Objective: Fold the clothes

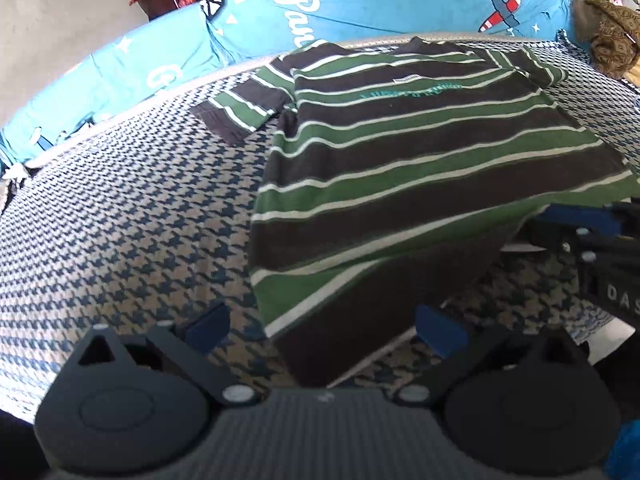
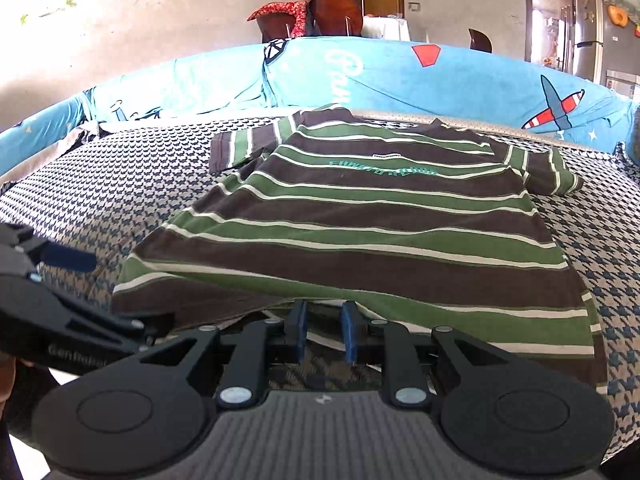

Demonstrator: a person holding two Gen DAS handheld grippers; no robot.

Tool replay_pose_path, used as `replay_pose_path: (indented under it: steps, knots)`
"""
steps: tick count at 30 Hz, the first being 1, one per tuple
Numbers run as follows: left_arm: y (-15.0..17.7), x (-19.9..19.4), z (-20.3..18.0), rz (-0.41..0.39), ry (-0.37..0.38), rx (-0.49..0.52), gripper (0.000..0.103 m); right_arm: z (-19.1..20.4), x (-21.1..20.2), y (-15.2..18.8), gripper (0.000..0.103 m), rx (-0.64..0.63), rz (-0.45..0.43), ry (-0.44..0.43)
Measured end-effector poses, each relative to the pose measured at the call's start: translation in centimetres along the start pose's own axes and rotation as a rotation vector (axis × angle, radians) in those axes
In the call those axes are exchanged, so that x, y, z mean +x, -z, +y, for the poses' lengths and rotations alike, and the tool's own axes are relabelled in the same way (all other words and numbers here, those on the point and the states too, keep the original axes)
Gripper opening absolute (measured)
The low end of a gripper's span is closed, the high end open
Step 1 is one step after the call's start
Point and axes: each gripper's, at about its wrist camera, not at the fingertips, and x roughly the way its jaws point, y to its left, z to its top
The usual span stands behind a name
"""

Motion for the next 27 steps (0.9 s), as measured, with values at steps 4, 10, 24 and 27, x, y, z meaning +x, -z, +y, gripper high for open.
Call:
replay_pose_path:
  steps: [4, 10, 24, 27]
  knots:
    - [-0.4, 1.1, 0.3, 0.014, -0.03, -0.021, 0.103, -0.3, 0.3, -0.2, 0.02, 0.01, 0.003, 0.0]
    - [-1.0, 1.8, 1.2, 0.007, -0.031, -0.079, 0.103, 0.0, -0.3, 0.0, 0.02, -0.032, -0.002, 0.003]
    - [-2.4, 3.0, 2.9, 0.002, -0.045, -0.171, 0.103, 2.8, 0.7, 1.4, 0.02, -0.26, 0.023, 0.024]
    - [-2.6, 3.1, 3.1, 0.0, -0.049, -0.173, 0.103, 3.0, 1.1, 1.4, 0.02, -0.283, 0.014, 0.037]
